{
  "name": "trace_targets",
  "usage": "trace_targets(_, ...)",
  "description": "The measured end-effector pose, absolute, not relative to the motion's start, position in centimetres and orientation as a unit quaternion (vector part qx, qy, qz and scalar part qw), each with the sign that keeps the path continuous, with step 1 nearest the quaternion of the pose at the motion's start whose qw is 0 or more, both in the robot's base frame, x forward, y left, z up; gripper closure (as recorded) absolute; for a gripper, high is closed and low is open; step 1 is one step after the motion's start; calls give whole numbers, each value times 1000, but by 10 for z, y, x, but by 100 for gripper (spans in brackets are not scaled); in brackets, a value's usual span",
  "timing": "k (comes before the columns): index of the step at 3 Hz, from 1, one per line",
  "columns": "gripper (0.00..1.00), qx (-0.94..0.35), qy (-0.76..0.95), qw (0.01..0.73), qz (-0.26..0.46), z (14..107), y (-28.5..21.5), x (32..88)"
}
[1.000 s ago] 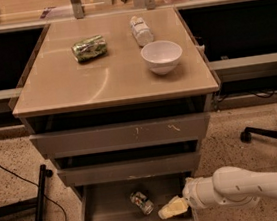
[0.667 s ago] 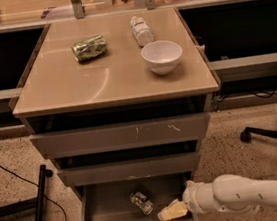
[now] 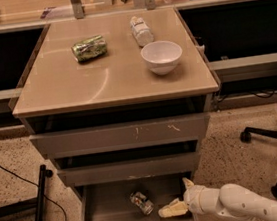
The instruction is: Pick 7up can from bottom drawer and place on counter
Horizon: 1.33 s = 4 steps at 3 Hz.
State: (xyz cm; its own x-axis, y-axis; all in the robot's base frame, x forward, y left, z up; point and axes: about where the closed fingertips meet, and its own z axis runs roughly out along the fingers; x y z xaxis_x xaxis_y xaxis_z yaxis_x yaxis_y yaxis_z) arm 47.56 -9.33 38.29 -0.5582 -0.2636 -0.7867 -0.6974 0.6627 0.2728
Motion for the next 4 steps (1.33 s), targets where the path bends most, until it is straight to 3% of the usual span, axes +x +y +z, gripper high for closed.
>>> trace_targets(2,0,-277,816,359,359,327,-75,479)
trace_targets(4,0,-274,822,392,308,325,-72,488)
